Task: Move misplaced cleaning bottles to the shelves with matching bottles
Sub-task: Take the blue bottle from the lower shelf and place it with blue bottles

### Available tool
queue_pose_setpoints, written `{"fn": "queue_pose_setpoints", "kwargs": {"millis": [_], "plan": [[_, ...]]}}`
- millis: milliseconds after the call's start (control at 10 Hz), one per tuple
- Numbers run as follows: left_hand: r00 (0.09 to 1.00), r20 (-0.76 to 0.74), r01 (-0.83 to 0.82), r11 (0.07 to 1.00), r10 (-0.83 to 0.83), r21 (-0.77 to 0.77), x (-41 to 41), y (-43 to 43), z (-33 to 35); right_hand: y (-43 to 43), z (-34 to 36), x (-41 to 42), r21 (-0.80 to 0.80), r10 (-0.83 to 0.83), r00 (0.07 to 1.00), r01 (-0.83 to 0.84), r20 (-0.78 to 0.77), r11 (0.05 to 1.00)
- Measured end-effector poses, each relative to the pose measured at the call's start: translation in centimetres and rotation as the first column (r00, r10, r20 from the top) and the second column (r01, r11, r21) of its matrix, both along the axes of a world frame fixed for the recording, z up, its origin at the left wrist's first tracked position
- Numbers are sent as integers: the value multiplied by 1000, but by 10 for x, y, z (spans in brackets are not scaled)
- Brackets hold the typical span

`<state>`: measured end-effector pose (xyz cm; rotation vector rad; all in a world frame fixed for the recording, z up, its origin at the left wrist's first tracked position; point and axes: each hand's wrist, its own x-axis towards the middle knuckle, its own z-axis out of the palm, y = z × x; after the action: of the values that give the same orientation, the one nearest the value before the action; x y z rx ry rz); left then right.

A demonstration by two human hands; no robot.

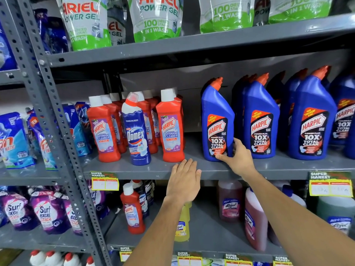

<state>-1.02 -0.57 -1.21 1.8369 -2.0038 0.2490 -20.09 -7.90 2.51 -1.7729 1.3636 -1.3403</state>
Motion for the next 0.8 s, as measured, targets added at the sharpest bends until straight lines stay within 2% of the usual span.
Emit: {"fn": "queue_pose_setpoints", "kwargs": {"millis": [500,600,700,800], "plan": [[1000,24,-11,999,12,-48,1,-5,-4,2,-5,2,-45,-27,999,26,-17,999],[1000,21,-17,997,19,-73,0,-3,-5,12,-12,7,-167,-97,995,98,10,981],[999,-5,-49,973,49,-224,-7,10,-19,31,-29,12,-372,-190,981,195,51,907],[1000,-16,-4,946,-1,-325,-18,28,-58,54,-61,13,-461,-273,960,270,62,845]]}}
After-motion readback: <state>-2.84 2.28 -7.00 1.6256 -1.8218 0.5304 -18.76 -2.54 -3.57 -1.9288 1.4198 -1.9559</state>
